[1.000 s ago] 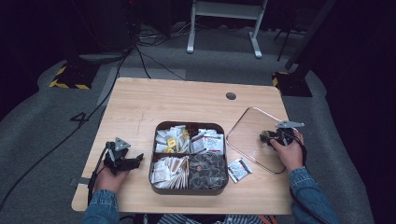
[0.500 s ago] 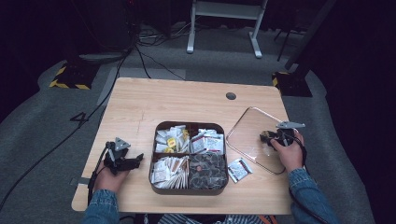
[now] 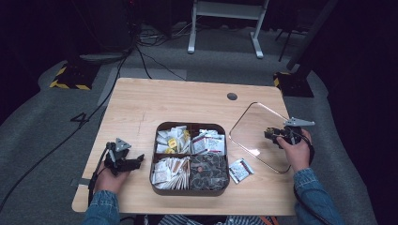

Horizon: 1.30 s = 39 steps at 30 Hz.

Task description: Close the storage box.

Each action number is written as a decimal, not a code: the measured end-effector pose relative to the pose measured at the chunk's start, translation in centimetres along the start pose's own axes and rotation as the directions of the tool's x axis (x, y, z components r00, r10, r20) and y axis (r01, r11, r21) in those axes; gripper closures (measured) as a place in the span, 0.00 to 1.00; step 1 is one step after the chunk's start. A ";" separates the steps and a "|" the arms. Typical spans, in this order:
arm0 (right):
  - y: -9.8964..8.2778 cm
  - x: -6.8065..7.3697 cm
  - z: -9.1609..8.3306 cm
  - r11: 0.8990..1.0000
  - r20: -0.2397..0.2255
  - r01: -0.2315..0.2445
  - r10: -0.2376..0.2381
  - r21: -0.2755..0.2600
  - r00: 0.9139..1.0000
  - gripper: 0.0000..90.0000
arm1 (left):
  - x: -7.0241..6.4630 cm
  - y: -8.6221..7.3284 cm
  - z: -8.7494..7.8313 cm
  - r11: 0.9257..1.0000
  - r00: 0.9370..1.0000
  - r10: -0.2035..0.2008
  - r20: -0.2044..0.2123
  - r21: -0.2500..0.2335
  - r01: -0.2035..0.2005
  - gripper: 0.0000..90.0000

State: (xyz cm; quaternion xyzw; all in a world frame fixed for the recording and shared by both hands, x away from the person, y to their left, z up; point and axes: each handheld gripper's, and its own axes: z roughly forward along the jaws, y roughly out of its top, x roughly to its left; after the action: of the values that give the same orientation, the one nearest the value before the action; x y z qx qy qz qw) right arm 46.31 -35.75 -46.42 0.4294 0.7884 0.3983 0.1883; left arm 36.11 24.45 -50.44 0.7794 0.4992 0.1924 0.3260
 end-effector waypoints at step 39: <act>8.4 10.0 -3.7 0.979 -0.249 0.168 -0.193 -0.115 0.949 0.65 | 0.0 0.0 0.0 1.000 1.000 -0.003 -0.003 0.000 0.003 0.26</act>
State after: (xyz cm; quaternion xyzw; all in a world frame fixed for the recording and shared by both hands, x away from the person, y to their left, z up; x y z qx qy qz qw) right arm 42.79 -26.53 -37.07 0.2907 0.8229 0.4680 0.1393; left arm 36.08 24.42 -50.44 0.7784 0.5008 0.1929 0.3257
